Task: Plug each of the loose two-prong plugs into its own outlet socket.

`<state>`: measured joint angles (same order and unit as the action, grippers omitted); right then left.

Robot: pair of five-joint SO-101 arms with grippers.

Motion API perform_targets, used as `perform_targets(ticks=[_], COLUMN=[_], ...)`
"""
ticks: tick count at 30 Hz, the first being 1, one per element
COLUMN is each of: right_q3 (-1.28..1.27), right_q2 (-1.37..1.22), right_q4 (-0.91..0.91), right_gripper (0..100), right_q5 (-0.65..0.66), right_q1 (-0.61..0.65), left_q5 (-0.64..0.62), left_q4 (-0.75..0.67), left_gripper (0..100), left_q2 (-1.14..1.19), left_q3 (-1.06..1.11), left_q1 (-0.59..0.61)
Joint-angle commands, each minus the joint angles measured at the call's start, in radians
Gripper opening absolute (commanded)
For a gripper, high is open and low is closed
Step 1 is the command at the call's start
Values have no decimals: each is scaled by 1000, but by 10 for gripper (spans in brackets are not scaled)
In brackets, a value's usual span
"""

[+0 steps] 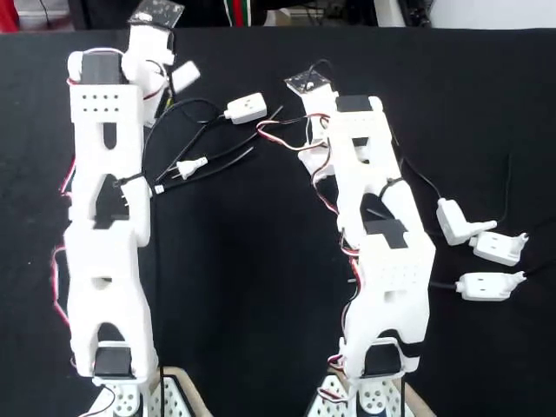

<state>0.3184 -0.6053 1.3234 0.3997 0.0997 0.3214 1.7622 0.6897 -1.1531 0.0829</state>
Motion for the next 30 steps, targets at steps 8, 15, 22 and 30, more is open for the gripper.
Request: perform_targets(ticks=[8, 15, 22, 30], right_q3=[28, 24, 22, 22], right_q2=[5, 5, 5, 5], right_q4=[-11, -11, -11, -8], right_gripper=[13, 13, 13, 13], right_q5=[8, 2, 0, 0], right_q1=[-15, -11, -11, -9], left_q5=[-78, 46, 239, 465], left_q4=[-137, -427, -612, -819], left_gripper=[29, 29, 29, 30], left_q2=[-891, -1471, -1717, -1752], left_q3=[1101, 1896, 2351, 2582], left_q1=[-70, -232, -243, -81])
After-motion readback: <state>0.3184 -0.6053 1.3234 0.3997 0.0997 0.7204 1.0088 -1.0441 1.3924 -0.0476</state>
